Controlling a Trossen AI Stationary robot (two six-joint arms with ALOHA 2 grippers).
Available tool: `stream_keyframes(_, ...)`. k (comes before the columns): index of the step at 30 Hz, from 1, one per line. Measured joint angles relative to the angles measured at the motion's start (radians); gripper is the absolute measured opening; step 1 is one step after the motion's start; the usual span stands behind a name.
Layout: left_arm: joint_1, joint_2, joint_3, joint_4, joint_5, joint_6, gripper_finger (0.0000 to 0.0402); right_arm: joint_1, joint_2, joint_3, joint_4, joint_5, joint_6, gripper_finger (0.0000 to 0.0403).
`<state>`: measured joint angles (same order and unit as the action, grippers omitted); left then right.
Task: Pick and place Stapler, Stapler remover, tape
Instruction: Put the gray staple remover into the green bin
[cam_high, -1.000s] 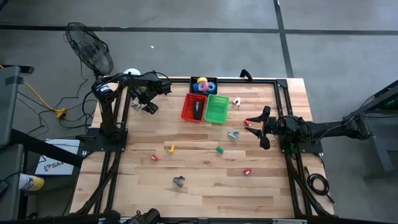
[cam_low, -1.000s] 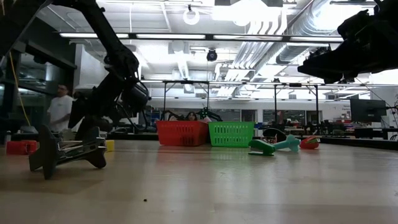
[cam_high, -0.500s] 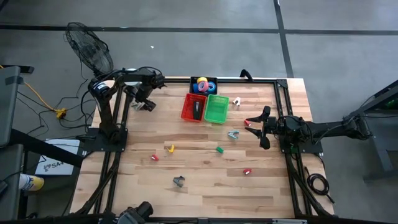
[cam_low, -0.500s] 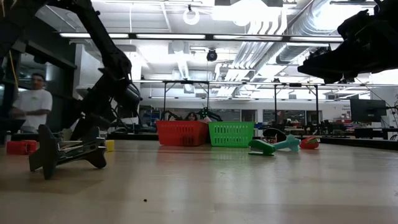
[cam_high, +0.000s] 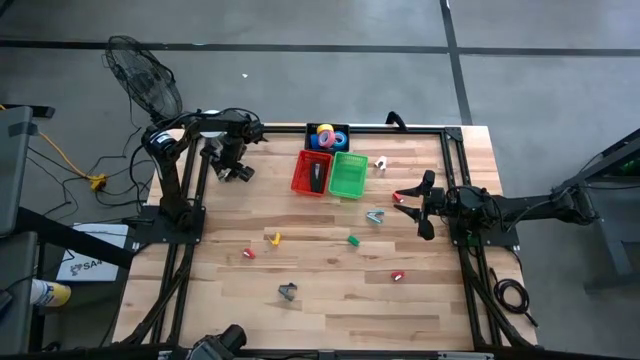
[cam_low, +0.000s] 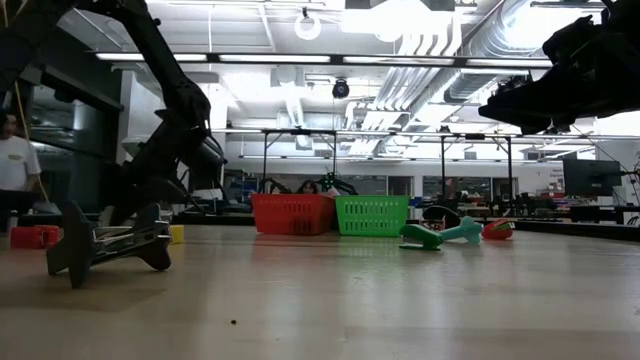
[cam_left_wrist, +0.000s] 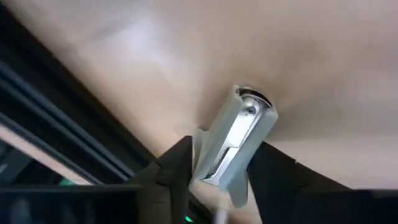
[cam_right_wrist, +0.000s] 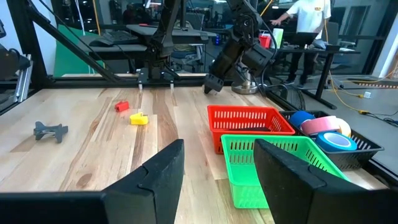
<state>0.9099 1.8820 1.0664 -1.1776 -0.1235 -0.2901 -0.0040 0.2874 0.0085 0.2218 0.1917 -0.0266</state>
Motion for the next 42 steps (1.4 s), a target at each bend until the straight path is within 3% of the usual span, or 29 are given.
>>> stream_keyframes(3,-0.012,0.0,0.0,-0.015,0.055,-0.002,0.0105,0.0,0.0,0.0,0.0,0.0,0.0,0.0185)
stream_keyframes(7,-0.071,0.0,0.0,-0.013,0.12,0.02,0.0102,0.0,0.0,0.0,0.0,0.0,0.0,0.0185)
stream_keyframes(15,-0.244,0.004,0.06,-0.001,0.117,-0.006,0.0102,0.0,0.0,0.0,0.0,0.0,0.0,0.0185)
stream_keyframes(29,-0.468,0.004,0.438,-0.003,-0.094,-0.136,0.0101,0.0,0.0,0.0,0.0,0.0,0.0,0.0185)
stream_keyframes(34,-0.52,0.003,0.529,0.152,-0.1,-0.068,0.0101,0.0,0.0,0.0,0.0,0.0,0.0,0.0185)
stream_keyframes(42,-0.588,0.012,0.542,0.52,-0.033,0.148,0.0101,0.0,0.0,0.0,0.0,0.0,0.0,0.0185)
